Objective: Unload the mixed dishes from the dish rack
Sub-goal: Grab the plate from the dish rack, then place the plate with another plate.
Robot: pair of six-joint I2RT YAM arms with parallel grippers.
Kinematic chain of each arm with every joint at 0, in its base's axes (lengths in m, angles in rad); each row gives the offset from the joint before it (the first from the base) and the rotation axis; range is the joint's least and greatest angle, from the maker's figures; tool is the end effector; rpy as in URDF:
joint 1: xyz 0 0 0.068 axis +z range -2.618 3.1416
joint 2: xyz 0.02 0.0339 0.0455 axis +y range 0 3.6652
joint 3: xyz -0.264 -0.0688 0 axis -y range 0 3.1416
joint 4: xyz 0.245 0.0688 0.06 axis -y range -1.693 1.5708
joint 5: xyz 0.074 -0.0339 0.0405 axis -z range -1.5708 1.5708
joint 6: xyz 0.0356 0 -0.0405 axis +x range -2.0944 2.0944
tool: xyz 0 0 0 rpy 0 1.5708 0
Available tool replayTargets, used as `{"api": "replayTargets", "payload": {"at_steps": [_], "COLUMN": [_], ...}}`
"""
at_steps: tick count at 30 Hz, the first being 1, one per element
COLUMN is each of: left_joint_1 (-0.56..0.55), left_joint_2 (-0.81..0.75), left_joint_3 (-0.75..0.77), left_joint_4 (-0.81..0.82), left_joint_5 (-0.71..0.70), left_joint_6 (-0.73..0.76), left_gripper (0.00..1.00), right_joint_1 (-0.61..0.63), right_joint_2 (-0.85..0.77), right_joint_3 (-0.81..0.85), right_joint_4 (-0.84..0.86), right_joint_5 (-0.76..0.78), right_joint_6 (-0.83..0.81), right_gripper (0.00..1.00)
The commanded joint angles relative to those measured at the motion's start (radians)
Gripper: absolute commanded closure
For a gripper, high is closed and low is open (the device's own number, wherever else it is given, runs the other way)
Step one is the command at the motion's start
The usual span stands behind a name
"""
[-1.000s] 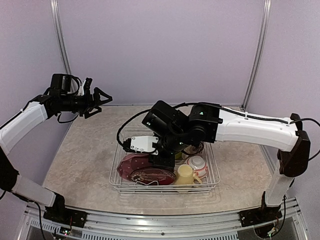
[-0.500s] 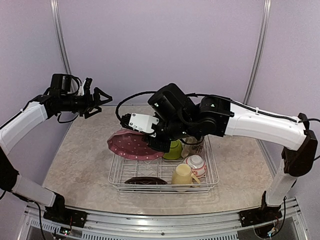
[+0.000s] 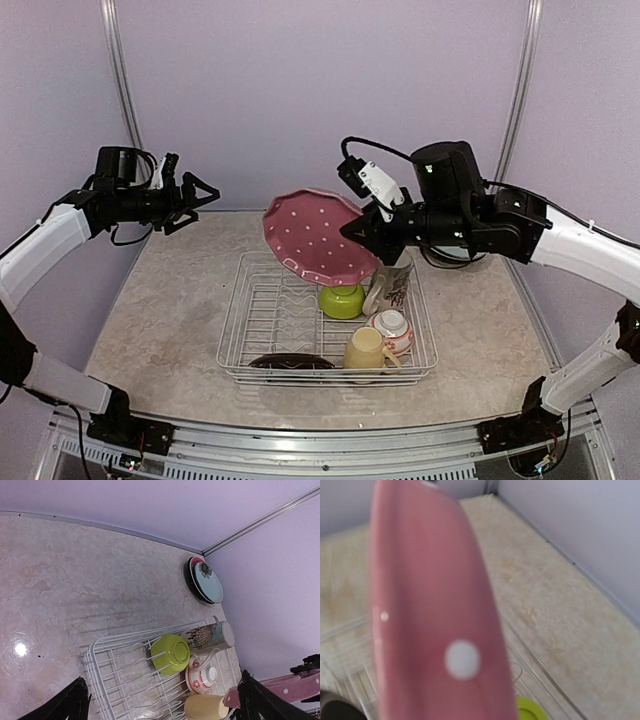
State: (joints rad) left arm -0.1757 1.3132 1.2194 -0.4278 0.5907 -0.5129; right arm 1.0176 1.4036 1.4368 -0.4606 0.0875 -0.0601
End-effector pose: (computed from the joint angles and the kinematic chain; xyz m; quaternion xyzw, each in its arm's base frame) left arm 0.2841 -0.0706 0.3540 0.0048 0.8408 -0.3989 0.3660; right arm 0.1700 0.2694 0.3965 -0.4108 0.7333 0.2164 0.4967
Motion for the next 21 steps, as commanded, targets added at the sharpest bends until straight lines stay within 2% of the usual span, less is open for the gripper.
{"api": "replayTargets", "payload": {"at_steps": [1, 7, 13, 18, 21], "left_joint_1": [0.005, 0.003, 0.000, -0.005, -0.012], "left_joint_2": [-0.013, -0.005, -0.006, -0.009, -0.005], "left_joint_3": [0.025, 0.025, 0.026, 0.028, 0.025], "left_joint_4": [0.002, 0.008, 0.009, 0.004, 0.006], "left_joint_5": [0.017, 0.046, 0.060, 0.048, 0.050], "left_joint_6": [-0.008, -0.021, -0.025, -0.019, -0.017], "left_gripper": [0.01, 0.01, 0.01, 0.01, 0.01], "right_joint_1": [-0.150, -0.374, -0.584, -0.774, -0.886], "right_joint_2": [-0.169, -0.295, -0.354, -0.399, -0.401], "right_joint_3": [-0.195, -0.439, -0.591, -0.709, -0.710], "right_joint_4": [0.419, 0.738, 0.911, 0.982, 0.882], "right_joint_5": [-0.242, -0.425, -0.486, -0.493, -0.464], "right_joint_6": [0.300, 0.659, 0.939, 1.122, 1.136], "right_gripper": [1.00, 1.00, 1.00, 1.00, 1.00]}}
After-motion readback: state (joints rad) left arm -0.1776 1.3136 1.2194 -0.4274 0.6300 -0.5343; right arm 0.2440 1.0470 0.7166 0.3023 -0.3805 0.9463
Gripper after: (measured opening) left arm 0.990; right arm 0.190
